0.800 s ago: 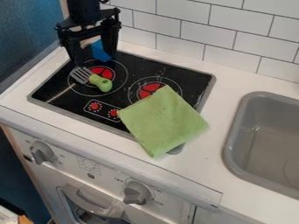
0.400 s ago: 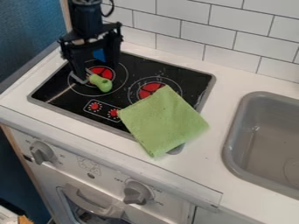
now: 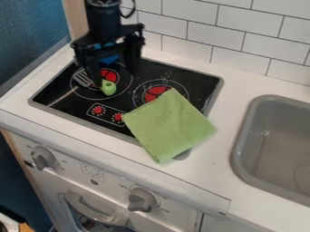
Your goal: Move the green rag to the upper left side of the stove next to the blue object
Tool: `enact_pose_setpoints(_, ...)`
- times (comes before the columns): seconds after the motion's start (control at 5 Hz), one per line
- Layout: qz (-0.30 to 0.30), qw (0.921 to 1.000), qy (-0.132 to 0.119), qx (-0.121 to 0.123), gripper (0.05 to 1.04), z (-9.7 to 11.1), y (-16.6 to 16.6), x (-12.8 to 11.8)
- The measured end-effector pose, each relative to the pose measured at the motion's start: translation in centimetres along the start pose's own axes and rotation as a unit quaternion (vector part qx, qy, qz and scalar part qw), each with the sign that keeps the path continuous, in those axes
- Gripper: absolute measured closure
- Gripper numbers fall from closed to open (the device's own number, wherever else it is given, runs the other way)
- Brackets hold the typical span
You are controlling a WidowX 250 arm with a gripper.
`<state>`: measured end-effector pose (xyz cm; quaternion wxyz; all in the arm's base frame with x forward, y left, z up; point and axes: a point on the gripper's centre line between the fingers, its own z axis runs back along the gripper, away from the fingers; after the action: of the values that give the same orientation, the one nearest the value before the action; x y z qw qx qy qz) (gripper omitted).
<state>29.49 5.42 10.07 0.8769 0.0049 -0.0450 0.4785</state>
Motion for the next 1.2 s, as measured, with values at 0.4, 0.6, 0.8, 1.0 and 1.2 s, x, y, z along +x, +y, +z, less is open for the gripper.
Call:
enact_pose_setpoints(0.4,-0.088,0.9954,-0.008,-0.038,0.082,-2.0,-1.1,-5.8)
enact_pose_setpoints(0.6,-0.108,0.9938,-0.003,-0.027,0.082,-3.7,-1.5,-6.6)
enact_pose_setpoints(0.8,-0.127,0.9916,0.014,-0.019,0.082,-5.3,-1.8,-6.9)
enact_pose_setpoints(1.0,-0.132,0.991,0.017,-0.013,0.083,-6.2,-2.4,-6.6)
enact_pose_setpoints(1.2,-0.126,0.9918,0.019,-0.014,0.082,-6.6,-2.8,-5.7)
